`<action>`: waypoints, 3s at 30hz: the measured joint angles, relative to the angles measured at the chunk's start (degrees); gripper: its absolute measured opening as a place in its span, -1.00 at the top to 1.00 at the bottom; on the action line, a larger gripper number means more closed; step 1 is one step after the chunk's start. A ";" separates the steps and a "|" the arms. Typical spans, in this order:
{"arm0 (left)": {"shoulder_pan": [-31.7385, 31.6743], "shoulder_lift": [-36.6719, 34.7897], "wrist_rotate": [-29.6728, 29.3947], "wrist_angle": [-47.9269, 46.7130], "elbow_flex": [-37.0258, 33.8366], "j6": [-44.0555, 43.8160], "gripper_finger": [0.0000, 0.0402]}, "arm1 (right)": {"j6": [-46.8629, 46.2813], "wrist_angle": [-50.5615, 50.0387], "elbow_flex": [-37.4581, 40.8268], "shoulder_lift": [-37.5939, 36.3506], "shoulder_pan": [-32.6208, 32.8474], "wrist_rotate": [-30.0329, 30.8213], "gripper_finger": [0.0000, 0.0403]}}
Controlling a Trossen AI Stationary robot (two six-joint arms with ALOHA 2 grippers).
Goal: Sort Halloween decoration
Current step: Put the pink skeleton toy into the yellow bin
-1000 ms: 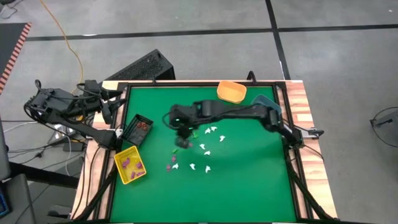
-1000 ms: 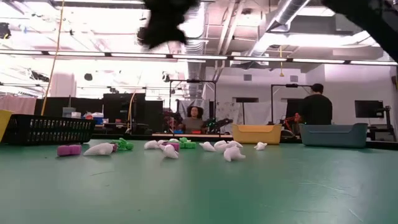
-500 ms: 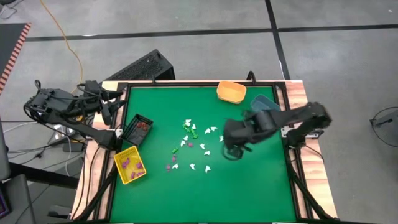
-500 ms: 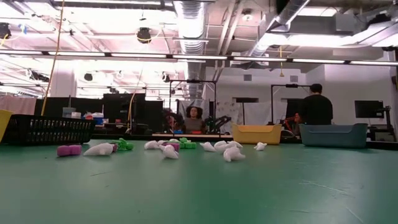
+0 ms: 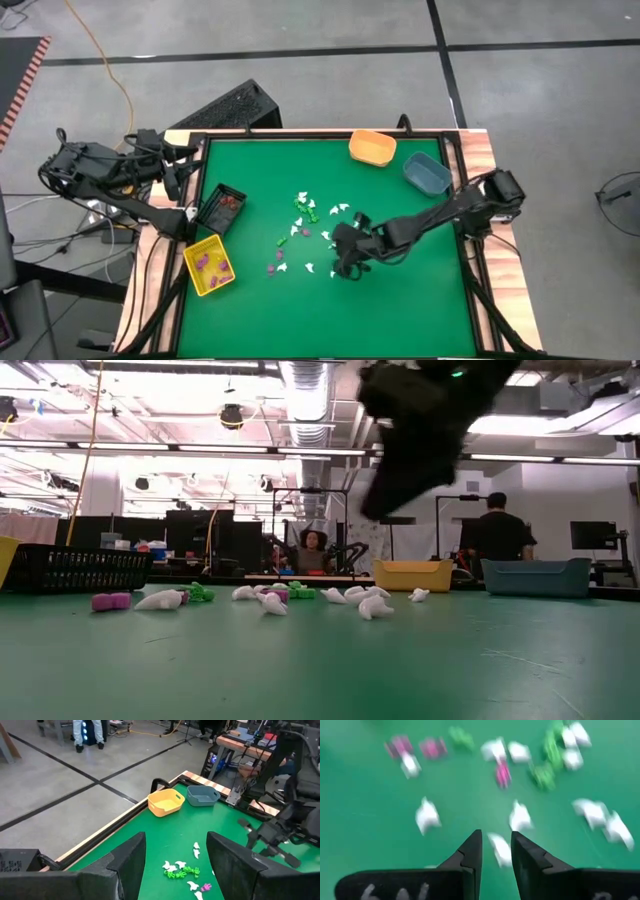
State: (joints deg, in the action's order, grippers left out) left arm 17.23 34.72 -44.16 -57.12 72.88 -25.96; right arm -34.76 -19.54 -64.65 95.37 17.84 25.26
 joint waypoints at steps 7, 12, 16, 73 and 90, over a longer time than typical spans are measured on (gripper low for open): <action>-0.01 0.02 -0.11 -0.03 0.00 0.00 0.01 | 9.63 19.67 0.02 9.26 -5.35 -8.36 0.52; 0.00 0.00 -0.19 -0.81 0.00 -0.04 0.01 | 11.32 23.16 -2.62 13.73 -9.16 -11.89 0.48; -0.01 0.00 -0.22 -1.67 0.00 -0.20 0.01 | 15.64 22.79 -5.15 15.93 -10.84 -12.07 0.37; -0.02 0.02 -1.95 -2.60 0.00 -0.02 0.01 | 13.02 17.94 -13.85 22.87 -13.17 -15.12 0.94; -0.02 0.00 -1.93 -2.25 0.00 0.00 0.01 | 19.65 24.63 -29.98 24.84 -11.44 -13.36 0.95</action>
State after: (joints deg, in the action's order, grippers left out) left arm 17.21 34.72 -46.09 -59.37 72.88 -25.96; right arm -15.11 5.09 -94.63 120.21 6.39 11.90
